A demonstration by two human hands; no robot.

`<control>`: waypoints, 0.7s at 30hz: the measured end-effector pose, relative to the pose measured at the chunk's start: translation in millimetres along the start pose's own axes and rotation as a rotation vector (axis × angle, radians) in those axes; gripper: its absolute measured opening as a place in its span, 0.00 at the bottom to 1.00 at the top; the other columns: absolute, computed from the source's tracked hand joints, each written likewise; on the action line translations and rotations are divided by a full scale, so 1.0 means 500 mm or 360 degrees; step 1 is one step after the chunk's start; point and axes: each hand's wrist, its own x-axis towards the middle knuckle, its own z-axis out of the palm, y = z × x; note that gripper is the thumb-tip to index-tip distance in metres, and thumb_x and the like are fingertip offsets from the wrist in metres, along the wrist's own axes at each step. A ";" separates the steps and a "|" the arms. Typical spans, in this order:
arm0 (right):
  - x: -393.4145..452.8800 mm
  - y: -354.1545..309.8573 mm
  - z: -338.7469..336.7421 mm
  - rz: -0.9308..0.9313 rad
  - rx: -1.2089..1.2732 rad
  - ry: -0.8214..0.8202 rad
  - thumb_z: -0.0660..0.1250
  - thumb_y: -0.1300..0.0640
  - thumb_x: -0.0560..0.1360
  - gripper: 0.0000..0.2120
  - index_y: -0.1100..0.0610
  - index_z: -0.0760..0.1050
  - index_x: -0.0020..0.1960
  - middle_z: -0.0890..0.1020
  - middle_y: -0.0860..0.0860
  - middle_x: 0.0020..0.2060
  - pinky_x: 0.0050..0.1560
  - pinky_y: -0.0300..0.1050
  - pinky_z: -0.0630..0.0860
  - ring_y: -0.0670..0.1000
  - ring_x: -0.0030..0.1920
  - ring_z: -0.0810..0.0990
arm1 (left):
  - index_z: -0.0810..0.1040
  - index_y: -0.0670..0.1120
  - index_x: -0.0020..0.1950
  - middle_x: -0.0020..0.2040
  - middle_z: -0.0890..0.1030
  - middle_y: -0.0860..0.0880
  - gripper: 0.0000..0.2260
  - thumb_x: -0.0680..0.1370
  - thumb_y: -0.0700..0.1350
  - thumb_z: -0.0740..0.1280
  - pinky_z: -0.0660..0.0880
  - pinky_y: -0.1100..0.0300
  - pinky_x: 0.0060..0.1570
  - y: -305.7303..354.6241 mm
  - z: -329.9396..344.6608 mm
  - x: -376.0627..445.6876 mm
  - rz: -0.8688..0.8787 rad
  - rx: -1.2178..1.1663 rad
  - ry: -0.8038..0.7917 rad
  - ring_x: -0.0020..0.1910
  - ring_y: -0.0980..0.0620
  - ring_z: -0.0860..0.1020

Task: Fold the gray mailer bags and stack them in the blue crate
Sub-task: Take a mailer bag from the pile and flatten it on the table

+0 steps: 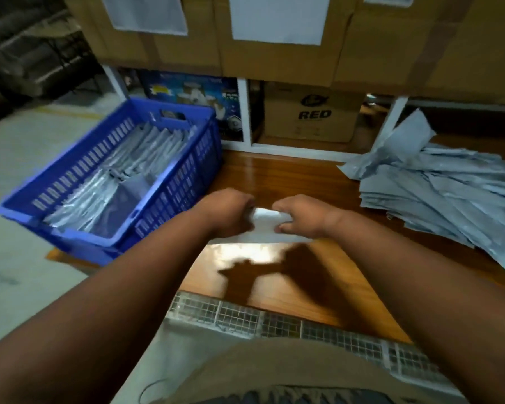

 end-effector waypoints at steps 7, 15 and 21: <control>0.120 -0.151 -0.234 -0.0249 -0.0069 0.0088 0.73 0.44 0.79 0.07 0.36 0.75 0.51 0.79 0.39 0.49 0.45 0.46 0.73 0.42 0.50 0.77 | 0.80 0.55 0.63 0.56 0.81 0.50 0.16 0.77 0.55 0.74 0.76 0.51 0.52 -0.134 -0.207 -0.106 -0.0273 0.0143 0.0309 0.55 0.47 0.79; 0.278 -0.386 -0.380 -0.0640 -0.0483 0.0205 0.72 0.44 0.78 0.11 0.44 0.77 0.58 0.80 0.44 0.51 0.52 0.53 0.76 0.50 0.52 0.78 | 0.79 0.49 0.48 0.44 0.79 0.49 0.12 0.75 0.54 0.78 0.71 0.52 0.41 -0.326 -0.280 -0.274 -0.0576 -0.0111 0.0692 0.45 0.46 0.77; 0.438 -0.537 -0.342 -0.0745 -0.0808 0.0118 0.74 0.48 0.78 0.13 0.47 0.79 0.62 0.81 0.46 0.55 0.52 0.48 0.71 0.53 0.56 0.79 | 0.77 0.49 0.46 0.43 0.77 0.49 0.14 0.74 0.55 0.78 0.67 0.53 0.41 -0.444 -0.223 -0.325 -0.0782 -0.0127 0.0563 0.45 0.46 0.76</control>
